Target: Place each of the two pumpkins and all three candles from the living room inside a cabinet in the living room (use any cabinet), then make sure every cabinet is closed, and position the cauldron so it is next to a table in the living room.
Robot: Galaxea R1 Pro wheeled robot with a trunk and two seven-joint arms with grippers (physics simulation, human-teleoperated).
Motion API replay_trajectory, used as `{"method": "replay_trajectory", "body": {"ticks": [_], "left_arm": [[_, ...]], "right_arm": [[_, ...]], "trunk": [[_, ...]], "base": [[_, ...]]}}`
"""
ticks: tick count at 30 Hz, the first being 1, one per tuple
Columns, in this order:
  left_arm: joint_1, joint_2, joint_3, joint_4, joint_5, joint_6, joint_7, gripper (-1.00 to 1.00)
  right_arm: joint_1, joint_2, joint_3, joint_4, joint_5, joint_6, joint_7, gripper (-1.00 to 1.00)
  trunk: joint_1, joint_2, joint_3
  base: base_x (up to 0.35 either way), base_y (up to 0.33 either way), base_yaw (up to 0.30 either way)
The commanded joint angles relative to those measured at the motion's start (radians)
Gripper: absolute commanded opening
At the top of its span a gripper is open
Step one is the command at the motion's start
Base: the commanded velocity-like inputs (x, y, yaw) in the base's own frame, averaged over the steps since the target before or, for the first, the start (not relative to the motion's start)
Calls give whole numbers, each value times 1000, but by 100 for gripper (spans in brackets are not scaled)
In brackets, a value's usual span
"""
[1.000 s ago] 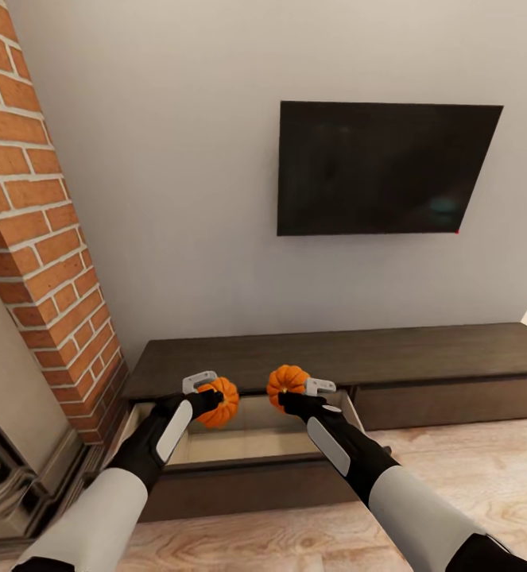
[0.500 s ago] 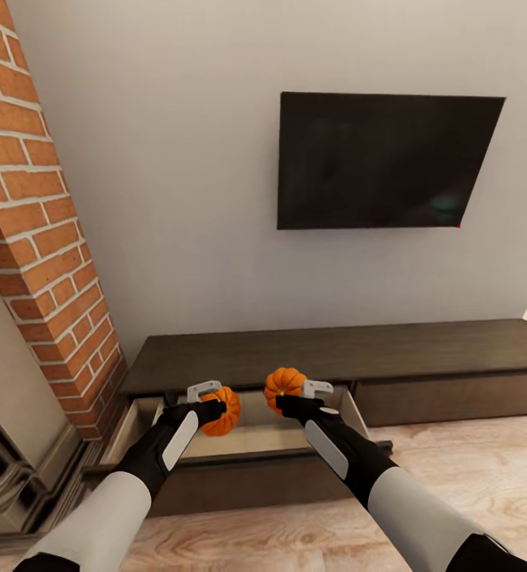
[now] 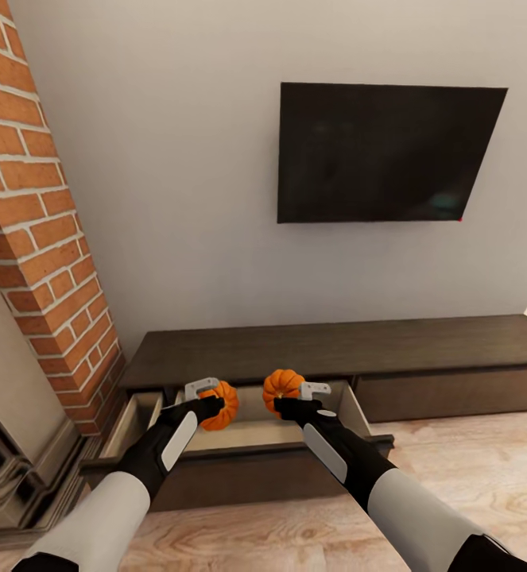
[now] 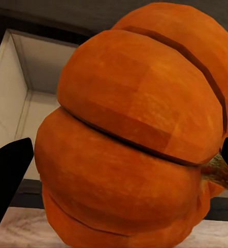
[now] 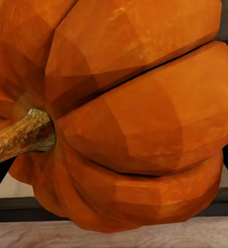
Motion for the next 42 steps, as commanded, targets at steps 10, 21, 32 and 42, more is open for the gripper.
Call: {"method": "replay_trajectory", "body": {"ticks": [10,21,32,42], "left_arm": [[-1,-1,-6,16,4,1,10,-100],[-1,-1,-5,19,6,-18,11,-100],[-1,-1,-6,19,6,-19,10,-100],[-1,-1,-6,19,4,-19,11,-100]], "right_arm": [[-1,1,5,-2,-5,2,-9,-100],[-1,1,6,-2,-5,4,-9,-100],[-1,1,6,-2,-5,6,-9,-100],[-1,1,6,-2,-5,6,-9,-100]], "trunk": [[38,-71,-32],[42,-78,-35],[42,-78,-35],[42,-78,-35]], "base": [[0,0,0],[37,0,0],[211,0,0],[15,0,0]]}}
